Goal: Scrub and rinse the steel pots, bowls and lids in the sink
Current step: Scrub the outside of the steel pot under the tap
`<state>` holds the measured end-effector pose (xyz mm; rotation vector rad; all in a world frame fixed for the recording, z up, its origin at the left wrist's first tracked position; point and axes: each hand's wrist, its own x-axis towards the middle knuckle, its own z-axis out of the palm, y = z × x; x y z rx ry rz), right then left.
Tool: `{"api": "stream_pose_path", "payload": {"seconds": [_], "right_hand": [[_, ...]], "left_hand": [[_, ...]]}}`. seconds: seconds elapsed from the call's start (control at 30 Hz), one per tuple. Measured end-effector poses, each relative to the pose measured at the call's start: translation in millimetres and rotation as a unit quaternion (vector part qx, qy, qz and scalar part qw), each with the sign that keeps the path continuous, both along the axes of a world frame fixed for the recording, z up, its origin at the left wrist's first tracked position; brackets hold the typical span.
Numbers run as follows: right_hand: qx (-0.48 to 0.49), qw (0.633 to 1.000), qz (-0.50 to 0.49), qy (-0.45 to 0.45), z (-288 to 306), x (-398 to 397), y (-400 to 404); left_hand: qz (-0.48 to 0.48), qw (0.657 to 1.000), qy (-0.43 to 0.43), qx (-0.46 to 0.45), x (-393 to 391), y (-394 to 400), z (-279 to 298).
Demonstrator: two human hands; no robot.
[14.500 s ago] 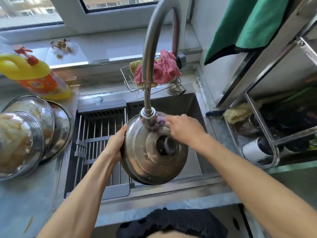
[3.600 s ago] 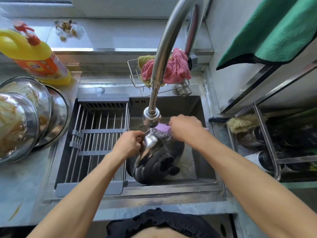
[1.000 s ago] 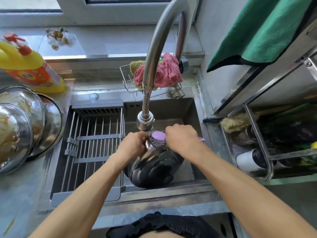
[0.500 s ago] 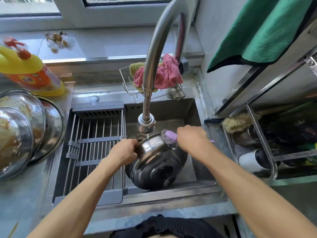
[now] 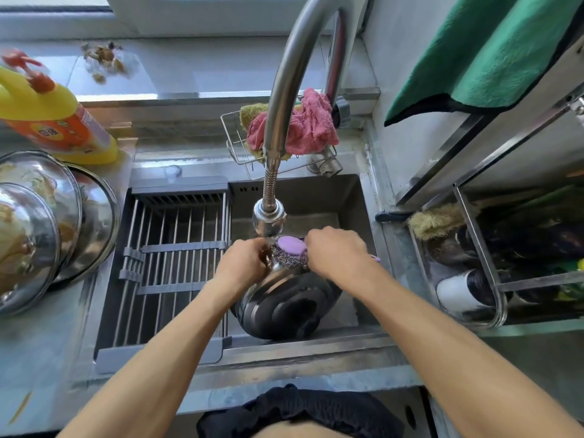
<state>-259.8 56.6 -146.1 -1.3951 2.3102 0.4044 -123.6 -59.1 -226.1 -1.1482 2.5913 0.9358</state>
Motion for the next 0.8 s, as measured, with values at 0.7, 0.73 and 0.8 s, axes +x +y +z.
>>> {"api": "stream_pose_path", "payload": {"seconds": [0.7, 0.73, 0.8], "right_hand": [[0.026, 0.999, -0.031, -0.008, -3.0, -14.1, 0.0], [0.042, 0.997, -0.061, 0.001, -3.0, -23.8, 6.8], [0.063, 0.994, -0.093, 0.017, -6.0, -32.7, 19.7]], "left_hand": [[-0.074, 0.994, -0.076, -0.003, 2.6, -23.0, -7.8], [-0.083, 0.991, -0.102, 0.004, 10.1, -27.0, -8.1], [-0.099, 0.986, -0.131, 0.009, 15.2, -28.3, -6.8]]}}
